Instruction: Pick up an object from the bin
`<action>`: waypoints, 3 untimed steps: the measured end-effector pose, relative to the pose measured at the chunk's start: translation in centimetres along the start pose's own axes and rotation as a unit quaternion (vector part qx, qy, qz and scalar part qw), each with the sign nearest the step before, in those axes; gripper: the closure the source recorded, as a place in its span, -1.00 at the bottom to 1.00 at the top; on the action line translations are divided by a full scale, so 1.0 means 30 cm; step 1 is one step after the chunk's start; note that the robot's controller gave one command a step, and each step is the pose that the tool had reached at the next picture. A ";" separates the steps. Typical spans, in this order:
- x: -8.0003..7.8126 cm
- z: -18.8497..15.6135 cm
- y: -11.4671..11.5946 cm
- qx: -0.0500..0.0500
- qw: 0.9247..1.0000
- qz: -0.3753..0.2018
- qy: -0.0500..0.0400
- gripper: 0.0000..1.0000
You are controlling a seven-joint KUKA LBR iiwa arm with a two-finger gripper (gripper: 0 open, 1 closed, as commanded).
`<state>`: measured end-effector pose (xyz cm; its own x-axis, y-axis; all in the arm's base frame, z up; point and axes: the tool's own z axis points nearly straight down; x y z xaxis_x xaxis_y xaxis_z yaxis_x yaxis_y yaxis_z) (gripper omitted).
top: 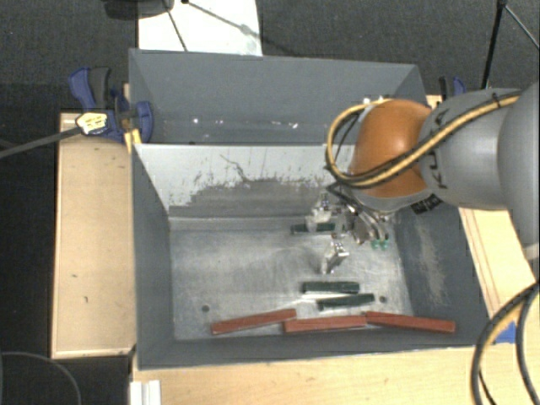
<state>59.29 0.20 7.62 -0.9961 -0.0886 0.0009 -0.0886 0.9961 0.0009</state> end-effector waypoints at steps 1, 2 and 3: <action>-0.022 -0.016 0.000 0.000 1.000 0.000 -0.014 1.00; -0.022 -0.016 0.000 0.000 1.000 0.000 -0.014 1.00; 0.035 -0.003 0.024 0.003 0.999 -0.046 -0.005 -1.00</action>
Offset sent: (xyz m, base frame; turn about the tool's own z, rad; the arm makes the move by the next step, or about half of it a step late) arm 0.0000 0.0000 0.0000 0.0000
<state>58.16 0.84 7.70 -0.9835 -0.1805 -0.0091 -0.1805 0.9836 -0.0052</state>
